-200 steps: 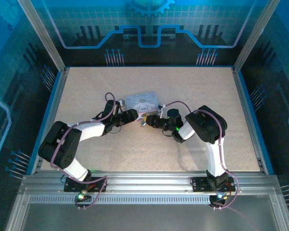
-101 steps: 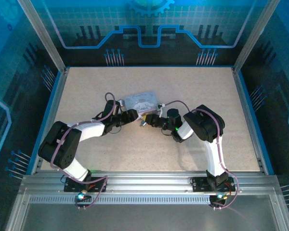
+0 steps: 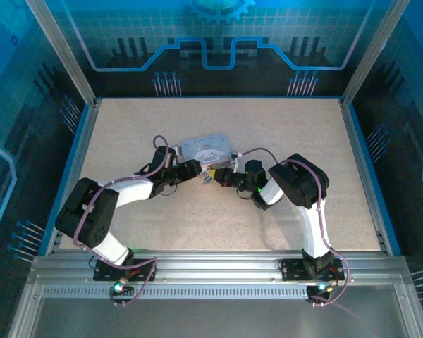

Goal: Unlock the padlock with the key

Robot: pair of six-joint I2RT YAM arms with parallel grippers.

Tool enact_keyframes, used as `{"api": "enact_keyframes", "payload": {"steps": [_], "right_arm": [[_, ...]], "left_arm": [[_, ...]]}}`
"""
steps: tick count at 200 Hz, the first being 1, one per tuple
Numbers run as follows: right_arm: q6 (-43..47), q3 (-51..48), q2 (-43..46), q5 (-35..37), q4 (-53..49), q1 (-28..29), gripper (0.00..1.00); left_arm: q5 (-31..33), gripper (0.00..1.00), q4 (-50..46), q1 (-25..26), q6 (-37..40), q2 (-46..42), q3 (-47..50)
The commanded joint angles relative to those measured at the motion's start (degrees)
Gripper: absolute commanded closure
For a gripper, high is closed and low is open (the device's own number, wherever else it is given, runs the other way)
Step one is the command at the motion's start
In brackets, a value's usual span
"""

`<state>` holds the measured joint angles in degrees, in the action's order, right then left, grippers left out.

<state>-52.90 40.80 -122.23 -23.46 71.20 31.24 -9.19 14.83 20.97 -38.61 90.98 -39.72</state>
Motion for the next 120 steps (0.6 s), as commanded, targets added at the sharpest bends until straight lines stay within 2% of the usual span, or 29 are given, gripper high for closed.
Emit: {"api": "enact_keyframes", "payload": {"steps": [1, 52, 82, 120], "right_arm": [[0.7, -1.7, 0.0, -0.5, -1.2, 0.9, 0.98], [0.7, -3.1, 1.7, 0.4, -1.1, 0.2, 1.0], [0.5, -3.5, 2.1, -0.2, -0.8, -0.3, 0.97], [0.2, -3.8, 2.1, 0.4, 0.0, -0.2, 1.0]], "left_arm": [[1.4, 0.29, -4.8, 0.4, 1.4, -0.5, 0.5], [2.0, 0.29, -4.9, 0.4, 1.5, -0.8, 1.1], [2.0, 0.29, -4.8, 0.4, 1.5, -0.9, 1.3], [2.1, 0.29, -4.7, 0.4, 1.4, -0.9, 1.4]]}}
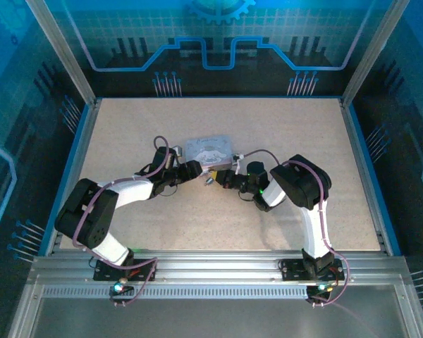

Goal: Unlock the padlock with the key

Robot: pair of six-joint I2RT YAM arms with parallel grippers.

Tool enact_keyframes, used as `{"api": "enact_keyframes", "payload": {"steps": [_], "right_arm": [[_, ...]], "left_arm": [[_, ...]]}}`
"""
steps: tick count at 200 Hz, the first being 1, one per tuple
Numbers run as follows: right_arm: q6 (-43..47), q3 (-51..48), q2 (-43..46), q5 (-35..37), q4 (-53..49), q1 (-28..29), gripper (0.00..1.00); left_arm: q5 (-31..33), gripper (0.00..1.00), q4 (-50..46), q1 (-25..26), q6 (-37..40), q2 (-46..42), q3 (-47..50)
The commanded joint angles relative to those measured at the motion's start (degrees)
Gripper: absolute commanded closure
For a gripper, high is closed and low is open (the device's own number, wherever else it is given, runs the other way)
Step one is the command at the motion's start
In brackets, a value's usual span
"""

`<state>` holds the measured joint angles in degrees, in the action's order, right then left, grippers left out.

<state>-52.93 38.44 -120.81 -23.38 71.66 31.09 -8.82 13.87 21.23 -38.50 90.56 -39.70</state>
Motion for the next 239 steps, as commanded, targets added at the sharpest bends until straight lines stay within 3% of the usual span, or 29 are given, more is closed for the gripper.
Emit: {"api": "enact_keyframes", "payload": {"steps": [1, 87, 197, 239], "right_arm": [[0.2, -1.4, 0.7, 0.3, -0.5, -0.1, 1.0], [-6.2, -2.9, 3.2, 6.6, 4.2, -1.2, 1.0], [-3.8, -8.1, 7.8, 8.8, 1.7, -3.7, 1.0], [6.6, -10.5, 20.9, 8.2, -15.4, -4.0, 1.0]], "left_arm": [[1.7, 0.29, -3.8, 0.1, 1.3, -0.4, 1.4], [1.7, 0.29, -3.3, 0.1, 1.1, -0.1, 2.0], [1.3, 0.26, -3.5, 0.0, 1.0, -2.2, 1.9], [2.3, 0.21, -4.5, -0.5, 3.7, -10.1, 3.4]]}}
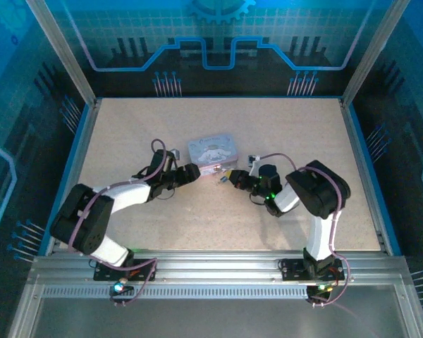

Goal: Unlock the padlock with the key

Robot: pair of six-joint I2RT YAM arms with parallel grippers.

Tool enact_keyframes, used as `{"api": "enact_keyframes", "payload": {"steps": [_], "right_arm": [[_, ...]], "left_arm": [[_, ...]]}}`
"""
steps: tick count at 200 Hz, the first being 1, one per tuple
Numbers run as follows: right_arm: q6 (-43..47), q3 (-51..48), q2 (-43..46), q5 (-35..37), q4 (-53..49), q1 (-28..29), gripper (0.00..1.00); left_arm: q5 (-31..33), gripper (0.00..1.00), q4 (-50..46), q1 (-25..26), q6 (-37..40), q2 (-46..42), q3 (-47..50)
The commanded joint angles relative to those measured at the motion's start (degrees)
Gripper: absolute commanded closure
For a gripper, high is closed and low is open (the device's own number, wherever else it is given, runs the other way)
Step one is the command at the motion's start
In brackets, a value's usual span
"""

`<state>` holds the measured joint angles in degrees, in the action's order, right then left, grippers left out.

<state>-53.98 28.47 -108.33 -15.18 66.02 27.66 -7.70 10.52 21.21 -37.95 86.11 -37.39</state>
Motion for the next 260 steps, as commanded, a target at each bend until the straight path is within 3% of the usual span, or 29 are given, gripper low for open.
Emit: {"api": "enact_keyframes", "payload": {"steps": [1, 37, 82, 104, 140, 184, 260], "right_arm": [[7.9, -0.5, 8.9, 0.0, -10.2, -0.6, 1.0], [16.2, 1.8, 21.3, -3.3, -30.8, -0.5, 1.0], [30.8, 10.4, 35.9, -5.7, -69.0, -0.4, 1.0], [35.3, 14.3, 40.2, -5.7, -84.1, -0.5, 1.0], [36.6, 17.8, 43.5, -7.4, -100.1, -0.4, 1.0], [37.0, 18.3, 38.7, -9.0, -104.9, 1.1, 1.0], [37.8, 20.8, 22.6, -10.9, -96.0, 3.2, 1.0]], "left_arm": [[1.3, 0.2, -1.2, -0.5, 3.2, -5.8, 1.1], [3.5, 0.13, -3.6, -1.0, 6.2, -15.4, 2.7], [8.1, 0.02, -8.9, -2.1, 9.1, -29.5, 5.1], [10.5, 0.01, -10.7, -2.6, 9.1, -35.3, 6.9], [12.3, 0.01, -13.3, -3.1, 8.9, -40.1, 8.3], [12.0, 0.01, -14.1, -3.2, 7.9, -40.2, 8.5], [11.7, 0.01, -15.4, -3.2, 8.8, -39.3, 7.2]]}}
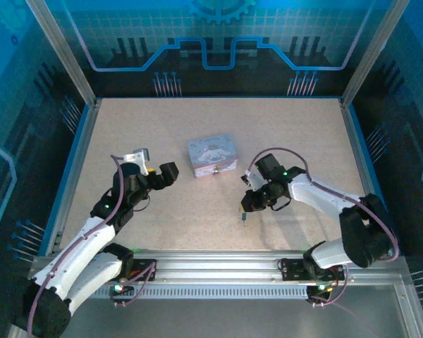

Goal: Unlock the padlock with the key

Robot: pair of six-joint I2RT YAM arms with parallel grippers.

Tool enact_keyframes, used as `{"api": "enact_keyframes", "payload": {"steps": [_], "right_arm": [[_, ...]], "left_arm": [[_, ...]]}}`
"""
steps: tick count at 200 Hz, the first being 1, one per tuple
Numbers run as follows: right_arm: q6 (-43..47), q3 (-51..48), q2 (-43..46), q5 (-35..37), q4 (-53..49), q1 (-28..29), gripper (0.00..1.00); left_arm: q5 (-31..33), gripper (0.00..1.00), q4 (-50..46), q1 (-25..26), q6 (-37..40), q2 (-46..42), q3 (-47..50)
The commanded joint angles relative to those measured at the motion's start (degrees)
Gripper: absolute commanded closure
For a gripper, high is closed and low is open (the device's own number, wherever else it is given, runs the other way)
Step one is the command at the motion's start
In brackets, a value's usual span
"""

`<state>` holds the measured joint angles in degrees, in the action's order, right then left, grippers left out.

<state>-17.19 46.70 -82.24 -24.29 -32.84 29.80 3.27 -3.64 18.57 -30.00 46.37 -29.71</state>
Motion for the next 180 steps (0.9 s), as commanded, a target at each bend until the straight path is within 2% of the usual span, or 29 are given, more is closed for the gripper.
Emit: {"api": "enact_keyframes", "payload": {"steps": [1, 60, 80, 95, 138, 166, 180], "right_arm": [[1.0, 2.6, -3.6, -1.8, 3.0, 1.1, 1.0], [-0.3, 3.4, -11.4, -1.2, 9.5, 1.2, 0.99], [-0.5, 3.3, -12.9, -1.4, 11.1, 1.3, 0.95], [-0.5, 3.4, -12.8, -0.5, 11.7, 1.2, 0.89], [-0.3, 2.5, -5.2, 4.0, 11.0, -0.1, 0.68], [2.0, 2.7, 3.7, 9.7, 8.6, -2.0, 0.65], [3.1, 2.1, 8.9, 13.4, 8.8, -3.3, 0.6]], "left_arm": [[0.7, 0.01, -1.2, -0.5, 0.8, 0.4, -0.5], [-0.1, 0.01, 0.1, -0.5, 0.0, 2.4, -0.6], [0.0, 0.01, 0.2, -0.5, 0.1, 2.8, -0.6], [0.3, 0.01, 0.3, -0.6, 0.1, 3.2, -0.4], [0.7, 0.01, 0.2, -0.6, 0.5, 3.8, -0.2], [1.4, 0.01, 0.0, -0.9, 1.6, 3.8, -1.2], [2.8, 0.01, -0.4, -1.2, 2.5, 3.9, -1.8]]}}
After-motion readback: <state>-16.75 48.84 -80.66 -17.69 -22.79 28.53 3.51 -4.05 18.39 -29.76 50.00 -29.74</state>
